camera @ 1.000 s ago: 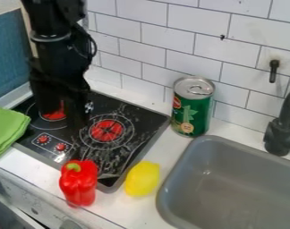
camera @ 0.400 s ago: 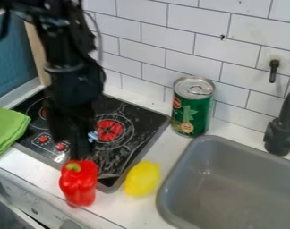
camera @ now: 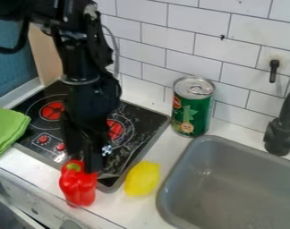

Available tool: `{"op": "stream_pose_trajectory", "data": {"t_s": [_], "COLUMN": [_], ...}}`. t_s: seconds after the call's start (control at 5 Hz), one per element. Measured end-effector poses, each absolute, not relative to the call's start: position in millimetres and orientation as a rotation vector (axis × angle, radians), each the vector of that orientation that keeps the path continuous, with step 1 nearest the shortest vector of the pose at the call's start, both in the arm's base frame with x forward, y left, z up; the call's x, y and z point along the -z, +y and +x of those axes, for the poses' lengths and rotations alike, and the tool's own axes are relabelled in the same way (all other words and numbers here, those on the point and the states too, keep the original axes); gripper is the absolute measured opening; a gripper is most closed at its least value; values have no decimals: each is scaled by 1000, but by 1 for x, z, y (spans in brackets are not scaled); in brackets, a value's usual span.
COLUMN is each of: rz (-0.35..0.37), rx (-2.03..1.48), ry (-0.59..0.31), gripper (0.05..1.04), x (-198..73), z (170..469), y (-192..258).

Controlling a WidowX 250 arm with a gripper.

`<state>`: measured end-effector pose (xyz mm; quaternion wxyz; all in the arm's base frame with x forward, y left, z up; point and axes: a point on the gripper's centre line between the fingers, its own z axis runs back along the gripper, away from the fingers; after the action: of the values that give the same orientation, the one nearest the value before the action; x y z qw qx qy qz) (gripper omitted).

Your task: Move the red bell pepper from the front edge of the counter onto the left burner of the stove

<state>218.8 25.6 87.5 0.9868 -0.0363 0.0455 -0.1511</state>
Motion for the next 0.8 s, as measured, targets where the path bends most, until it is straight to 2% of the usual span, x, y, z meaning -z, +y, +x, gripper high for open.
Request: {"op": "stream_pose_trajectory", "data": {"t_s": [0.4, 0.6, 0.8], "rz": [-78, -84, -80], "rx": [276, 241, 246], "ry": [134, 147, 142], "gripper": [1001, 964, 693], "x": [-81, -78, -77], "z": [211, 206, 206], "y": [26, 32, 33]}}
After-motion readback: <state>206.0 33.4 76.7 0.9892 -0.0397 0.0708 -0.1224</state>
